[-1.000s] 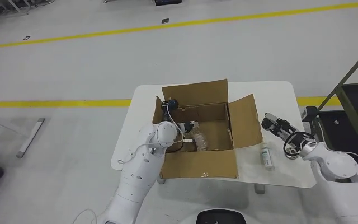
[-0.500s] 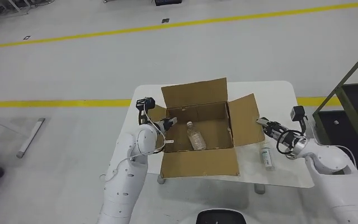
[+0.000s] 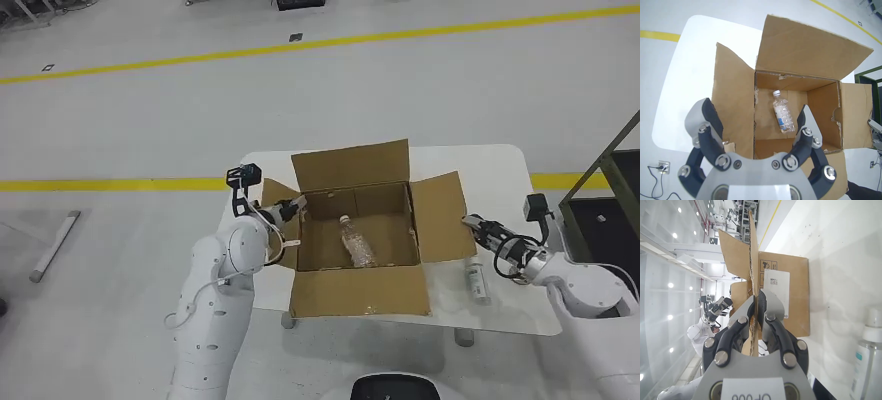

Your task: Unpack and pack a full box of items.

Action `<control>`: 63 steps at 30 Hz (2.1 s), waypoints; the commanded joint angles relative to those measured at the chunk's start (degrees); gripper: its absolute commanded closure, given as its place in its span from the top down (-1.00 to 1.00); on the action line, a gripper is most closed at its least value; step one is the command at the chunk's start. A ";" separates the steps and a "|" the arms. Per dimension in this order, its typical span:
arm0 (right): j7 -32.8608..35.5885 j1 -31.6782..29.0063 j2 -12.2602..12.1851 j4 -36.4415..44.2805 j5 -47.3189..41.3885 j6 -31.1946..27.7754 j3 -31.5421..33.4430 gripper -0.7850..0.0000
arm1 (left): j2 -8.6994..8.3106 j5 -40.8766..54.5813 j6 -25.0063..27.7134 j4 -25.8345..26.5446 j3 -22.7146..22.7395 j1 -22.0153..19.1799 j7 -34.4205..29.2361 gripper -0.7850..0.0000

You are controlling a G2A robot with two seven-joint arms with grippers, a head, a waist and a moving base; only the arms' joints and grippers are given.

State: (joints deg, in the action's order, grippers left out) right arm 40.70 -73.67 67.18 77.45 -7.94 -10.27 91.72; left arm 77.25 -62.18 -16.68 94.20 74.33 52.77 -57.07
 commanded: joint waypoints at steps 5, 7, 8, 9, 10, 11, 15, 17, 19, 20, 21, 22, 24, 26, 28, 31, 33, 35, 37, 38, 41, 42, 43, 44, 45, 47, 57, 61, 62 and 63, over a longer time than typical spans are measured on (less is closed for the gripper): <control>-3.29 -2.67 -1.79 10.32 20.55 5.21 3.46 1.00 | 0.03 0.86 0.56 2.02 -0.37 0.40 0.50 1.00; -3.21 -4.39 -2.56 15.87 31.58 8.32 4.47 1.00 | -0.02 0.84 0.62 2.88 -0.26 0.76 0.44 1.00; -2.53 -5.20 -2.89 18.46 36.76 9.91 4.64 1.00 | -0.02 1.52 0.61 3.30 -0.04 1.06 0.49 1.00; -1.80 -6.06 -3.22 21.01 42.66 11.87 4.74 1.00 | -0.05 2.10 0.73 3.66 0.19 1.31 0.29 1.00; 0.17 -6.98 -3.57 23.30 48.89 13.66 4.41 1.00 | -0.10 2.08 0.85 3.94 0.37 1.49 0.14 1.00; 2.84 -7.68 -3.89 25.26 54.89 15.37 3.84 1.00 | -0.15 2.00 0.95 4.25 0.49 1.67 0.05 1.00; 12.11 -8.99 -4.55 30.35 72.68 20.39 0.34 1.00 | -0.30 1.62 0.98 4.92 0.78 2.21 -0.30 1.00; 14.10 -8.82 -4.57 30.86 74.87 20.84 -0.67 1.00 | -0.36 1.02 1.52 4.77 0.36 2.25 -1.19 1.00; 14.10 -8.82 -4.57 30.86 74.87 20.84 -0.67 1.00 | -0.36 1.02 1.52 4.77 0.36 2.25 -1.19 1.00; 14.10 -8.82 -4.57 30.86 74.87 20.84 -0.67 1.00 | -0.36 1.02 1.52 4.77 0.36 2.25 -1.19 1.00; 14.10 -8.82 -4.57 30.86 74.87 20.84 -0.67 1.00 | -0.36 1.02 1.52 4.77 0.36 2.25 -1.19 1.00; 14.10 -8.82 -4.57 30.86 74.87 20.84 -0.67 1.00 | -0.36 1.02 1.52 4.77 0.36 2.25 -1.19 1.00; 14.10 -8.82 -4.57 30.86 74.87 20.84 -0.67 1.00 | -0.36 1.02 1.52 4.77 0.36 2.25 -1.19 1.00; 14.10 -8.82 -4.57 30.86 74.87 20.84 -0.67 1.00 | -0.36 1.02 1.52 4.77 0.36 2.25 -1.19 1.00; 14.11 -9.54 -4.50 29.78 74.17 18.97 -1.91 1.00 | -0.36 1.02 1.52 4.77 0.36 2.25 -1.19 1.00; 13.48 -9.39 -4.27 28.22 73.31 19.22 -3.11 1.00 | -0.36 1.02 1.52 4.77 0.36 2.25 -1.19 1.00; 13.68 -9.03 -4.06 26.57 72.97 19.19 -4.77 1.00 | -0.36 1.02 1.52 4.77 0.36 2.25 -1.19 1.00; 13.12 -8.10 -3.78 24.48 72.80 19.48 -6.65 1.00 | -0.36 1.02 1.52 4.77 0.36 2.25 -1.19 1.00; 13.13 -6.50 -3.45 21.95 73.68 20.23 -9.05 1.00 | -0.36 1.02 1.52 4.77 0.36 2.25 -1.19 1.00; 13.24 -5.59 -3.26 20.63 73.74 20.64 -10.19 1.00 | -0.36 1.02 1.52 4.77 0.36 2.25 -1.19 1.00; 12.83 -2.95 -2.67 16.77 74.47 21.53 -13.58 1.00 | -0.36 1.02 1.52 4.77 0.36 2.25 -1.19 1.00; 12.74 -2.19 -2.47 15.50 74.40 21.62 -14.58 0.87 | -0.36 1.02 1.52 4.77 0.36 2.25 -1.19 1.00; 12.52 -1.48 -2.30 14.41 74.58 21.74 -15.41 0.80 | -0.36 1.02 1.52 4.77 0.36 2.25 -1.19 1.00; 12.32 -0.85 -2.12 13.22 74.77 21.93 -16.21 0.82 | -0.36 1.02 1.52 4.77 0.36 2.25 -1.19 1.00; 12.17 -0.31 -1.95 12.24 74.69 21.88 -16.99 0.75 | -0.36 1.02 1.52 4.77 0.36 2.25 -1.19 1.00; 11.57 0.58 -1.66 10.66 74.72 22.13 -18.07 0.63 | -0.36 1.02 1.52 4.77 0.36 2.25 -1.19 1.00; 12.01 2.76 -0.81 6.55 77.31 22.57 -21.43 -0.06 | -0.36 1.02 1.52 4.77 0.36 2.25 -1.19 1.00; 12.04 3.17 -0.61 5.85 77.81 23.05 -21.63 -0.59 | -0.36 1.02 1.52 4.77 0.36 2.25 -1.19 1.00; 11.92 3.24 -0.58 5.97 77.77 23.47 -21.38 -0.84 | -0.36 1.02 1.52 4.77 0.36 2.25 -1.19 1.00; 11.69 3.17 -0.57 6.47 77.66 24.07 -20.87 -1.00 | -0.36 1.02 1.52 4.77 0.36 2.25 -1.19 1.00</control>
State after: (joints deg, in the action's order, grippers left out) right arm 52.60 -70.47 66.61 83.51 69.81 13.30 70.42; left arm 76.89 -61.16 -15.15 98.97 74.69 55.02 -58.26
